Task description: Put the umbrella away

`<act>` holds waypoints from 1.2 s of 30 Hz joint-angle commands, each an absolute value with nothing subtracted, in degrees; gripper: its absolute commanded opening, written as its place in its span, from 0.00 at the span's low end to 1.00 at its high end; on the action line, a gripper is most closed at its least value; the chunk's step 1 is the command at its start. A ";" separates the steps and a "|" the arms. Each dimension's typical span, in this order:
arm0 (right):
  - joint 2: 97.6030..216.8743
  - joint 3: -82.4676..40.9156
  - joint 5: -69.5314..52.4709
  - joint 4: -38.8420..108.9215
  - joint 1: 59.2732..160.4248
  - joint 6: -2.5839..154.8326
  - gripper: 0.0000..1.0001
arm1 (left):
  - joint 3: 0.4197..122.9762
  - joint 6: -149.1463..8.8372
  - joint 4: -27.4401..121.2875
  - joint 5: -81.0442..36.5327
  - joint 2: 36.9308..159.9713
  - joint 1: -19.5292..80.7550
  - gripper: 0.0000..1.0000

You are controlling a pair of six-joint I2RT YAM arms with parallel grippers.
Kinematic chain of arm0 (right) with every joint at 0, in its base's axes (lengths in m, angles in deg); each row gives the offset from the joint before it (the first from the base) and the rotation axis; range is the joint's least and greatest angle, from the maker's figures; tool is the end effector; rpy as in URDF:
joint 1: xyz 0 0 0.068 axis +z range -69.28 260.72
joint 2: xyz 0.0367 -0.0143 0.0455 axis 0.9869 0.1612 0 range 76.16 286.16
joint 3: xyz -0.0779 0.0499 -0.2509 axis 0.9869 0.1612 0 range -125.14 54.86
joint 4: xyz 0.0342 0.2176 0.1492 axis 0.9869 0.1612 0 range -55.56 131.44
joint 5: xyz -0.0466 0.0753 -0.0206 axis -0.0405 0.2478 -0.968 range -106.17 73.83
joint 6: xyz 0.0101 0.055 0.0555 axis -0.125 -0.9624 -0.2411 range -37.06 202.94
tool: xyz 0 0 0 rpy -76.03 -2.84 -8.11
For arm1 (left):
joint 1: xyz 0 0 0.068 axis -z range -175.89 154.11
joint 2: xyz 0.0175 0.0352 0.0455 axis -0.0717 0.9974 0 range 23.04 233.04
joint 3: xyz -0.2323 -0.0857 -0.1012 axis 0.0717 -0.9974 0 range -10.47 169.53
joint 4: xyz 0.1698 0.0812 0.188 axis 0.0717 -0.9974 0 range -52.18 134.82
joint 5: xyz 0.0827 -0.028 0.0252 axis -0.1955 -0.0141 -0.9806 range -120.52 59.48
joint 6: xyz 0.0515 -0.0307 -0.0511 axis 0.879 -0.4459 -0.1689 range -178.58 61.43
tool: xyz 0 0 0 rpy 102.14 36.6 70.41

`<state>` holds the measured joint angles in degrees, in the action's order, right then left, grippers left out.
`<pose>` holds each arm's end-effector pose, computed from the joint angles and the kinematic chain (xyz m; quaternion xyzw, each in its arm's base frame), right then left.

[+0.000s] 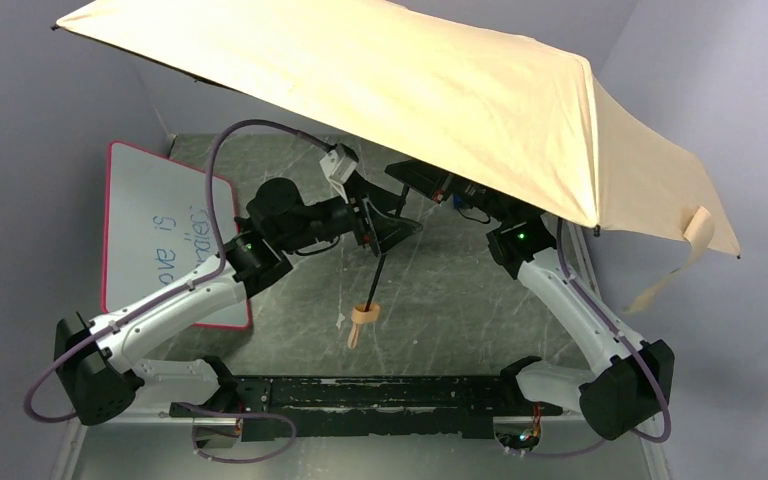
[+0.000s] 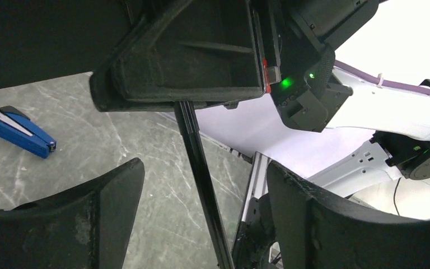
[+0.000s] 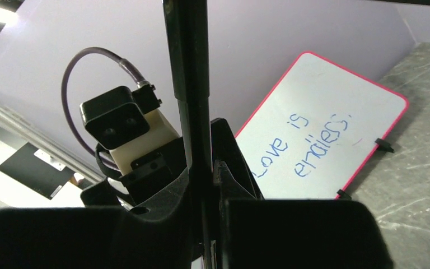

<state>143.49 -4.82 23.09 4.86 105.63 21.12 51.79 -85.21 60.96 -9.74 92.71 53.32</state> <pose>0.2480 0.1624 0.4252 -0.0972 0.5882 0.6726 0.4383 0.1917 -0.2589 0.4040 0.2595 0.6014 -0.5514 0.5167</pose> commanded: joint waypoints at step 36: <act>142.89 -4.20 28.89 -9.99 107.12 17.35 0.00 | 54.04 -90.90 70.19 -8.18 93.76 55.41 0.05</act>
